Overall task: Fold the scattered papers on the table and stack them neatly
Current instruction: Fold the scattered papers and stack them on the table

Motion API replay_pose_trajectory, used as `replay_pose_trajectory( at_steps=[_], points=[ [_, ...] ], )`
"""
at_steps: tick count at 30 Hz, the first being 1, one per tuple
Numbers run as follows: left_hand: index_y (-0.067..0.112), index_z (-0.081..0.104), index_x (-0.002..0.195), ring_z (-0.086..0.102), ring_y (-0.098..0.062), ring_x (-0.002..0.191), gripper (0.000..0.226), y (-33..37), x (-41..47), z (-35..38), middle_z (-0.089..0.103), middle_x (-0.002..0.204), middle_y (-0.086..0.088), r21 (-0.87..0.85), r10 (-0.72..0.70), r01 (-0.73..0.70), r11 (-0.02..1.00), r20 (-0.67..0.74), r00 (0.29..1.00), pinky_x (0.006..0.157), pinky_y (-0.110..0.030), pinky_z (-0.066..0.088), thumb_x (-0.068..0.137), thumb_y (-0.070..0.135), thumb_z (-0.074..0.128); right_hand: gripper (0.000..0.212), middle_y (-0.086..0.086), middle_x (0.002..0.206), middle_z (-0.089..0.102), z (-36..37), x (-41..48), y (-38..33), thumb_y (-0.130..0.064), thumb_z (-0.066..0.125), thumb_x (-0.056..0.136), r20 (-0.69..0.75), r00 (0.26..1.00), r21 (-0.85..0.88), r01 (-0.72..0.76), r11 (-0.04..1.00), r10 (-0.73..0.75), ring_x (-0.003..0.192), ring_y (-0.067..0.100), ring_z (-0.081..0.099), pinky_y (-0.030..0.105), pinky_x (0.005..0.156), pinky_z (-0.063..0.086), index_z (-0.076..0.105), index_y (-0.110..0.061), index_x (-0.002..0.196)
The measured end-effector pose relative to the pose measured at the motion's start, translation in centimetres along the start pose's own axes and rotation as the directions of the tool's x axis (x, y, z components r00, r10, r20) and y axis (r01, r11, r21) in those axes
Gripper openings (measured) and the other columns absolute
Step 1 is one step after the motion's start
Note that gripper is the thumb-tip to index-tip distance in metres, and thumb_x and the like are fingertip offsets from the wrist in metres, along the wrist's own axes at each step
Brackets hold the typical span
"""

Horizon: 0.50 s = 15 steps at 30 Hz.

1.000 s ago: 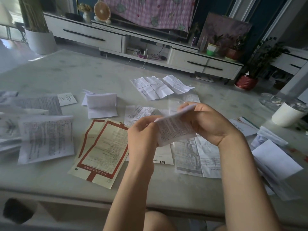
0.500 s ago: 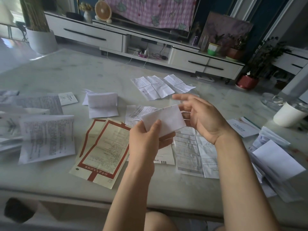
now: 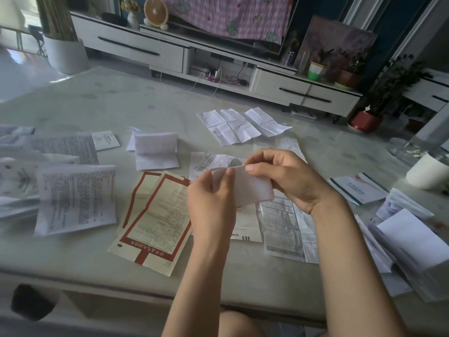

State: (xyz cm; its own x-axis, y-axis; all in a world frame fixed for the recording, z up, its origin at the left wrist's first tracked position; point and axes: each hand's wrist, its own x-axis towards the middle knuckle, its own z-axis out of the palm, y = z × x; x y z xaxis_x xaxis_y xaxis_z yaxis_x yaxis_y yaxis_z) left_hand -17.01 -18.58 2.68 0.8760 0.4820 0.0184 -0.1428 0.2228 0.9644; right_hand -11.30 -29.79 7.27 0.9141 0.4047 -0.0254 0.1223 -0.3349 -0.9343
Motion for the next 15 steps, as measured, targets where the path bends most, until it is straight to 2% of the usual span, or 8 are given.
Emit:
replay_pose_trajectory(
  at_steps=[4, 6, 10, 15],
  points=[
    [0.028, 0.063, 0.068, 0.051, 0.007, 0.05, 0.027, -0.1, 0.1, -0.2, 0.06, 0.051, 0.017, 0.064, 0.074, -0.071, 0.995, -0.035, 0.997, 0.053, -0.014, 0.041, 0.089, 0.012, 0.059, 0.017, -0.003, 0.071, 0.061, 1.0, 0.6, -0.1, 0.0, 0.061, 0.084, -0.037, 0.998, -0.057, 0.052, 0.997, -0.054, 0.063, -0.001, 0.054, 0.008, 0.062, 0.043, 0.064, -0.013, 0.074],
    [0.027, 0.066, 0.07, 0.052, 0.006, 0.051, 0.027, 0.1, 0.0, -0.2, 0.061, 0.053, 0.016, 0.046, 0.089, -0.087, 0.995, -0.046, 0.995, 0.055, -0.014, 0.041, 0.089, 0.009, 0.058, 0.018, -0.004, 0.067, 0.061, 0.8, 0.7, -0.2, -0.001, 0.061, 0.084, -0.04, 0.998, -0.085, 0.046, 0.995, -0.05, 0.059, -0.001, 0.054, 0.009, 0.06, 0.043, 0.064, -0.014, 0.072],
    [0.017, 0.07, 0.077, 0.052, 0.008, 0.052, 0.02, 0.3, -0.2, -0.2, 0.06, 0.057, 0.014, 0.004, 0.112, -0.112, 0.994, -0.078, 0.991, 0.055, -0.008, 0.038, 0.09, 0.008, 0.057, 0.016, 0.002, 0.057, 0.058, -0.5, 0.4, -0.1, 0.001, 0.061, 0.083, -0.085, 0.996, -0.062, 0.033, 0.998, -0.038, 0.046, 0.008, 0.05, 0.018, 0.048, 0.042, 0.064, -0.008, 0.071],
    [0.012, 0.071, 0.078, 0.051, 0.005, 0.052, 0.019, 0.1, 0.0, -0.2, 0.057, 0.052, 0.017, -0.016, 0.1, -0.103, 0.995, -0.118, 0.988, 0.055, -0.01, 0.037, 0.091, 0.01, 0.057, 0.014, -0.002, 0.05, 0.059, -1.1, 0.6, 0.4, 0.003, 0.059, 0.084, -0.11, 0.993, -0.029, 0.028, 0.999, -0.031, 0.044, 0.008, 0.05, 0.018, 0.047, 0.042, 0.063, -0.005, 0.073]
  ],
)
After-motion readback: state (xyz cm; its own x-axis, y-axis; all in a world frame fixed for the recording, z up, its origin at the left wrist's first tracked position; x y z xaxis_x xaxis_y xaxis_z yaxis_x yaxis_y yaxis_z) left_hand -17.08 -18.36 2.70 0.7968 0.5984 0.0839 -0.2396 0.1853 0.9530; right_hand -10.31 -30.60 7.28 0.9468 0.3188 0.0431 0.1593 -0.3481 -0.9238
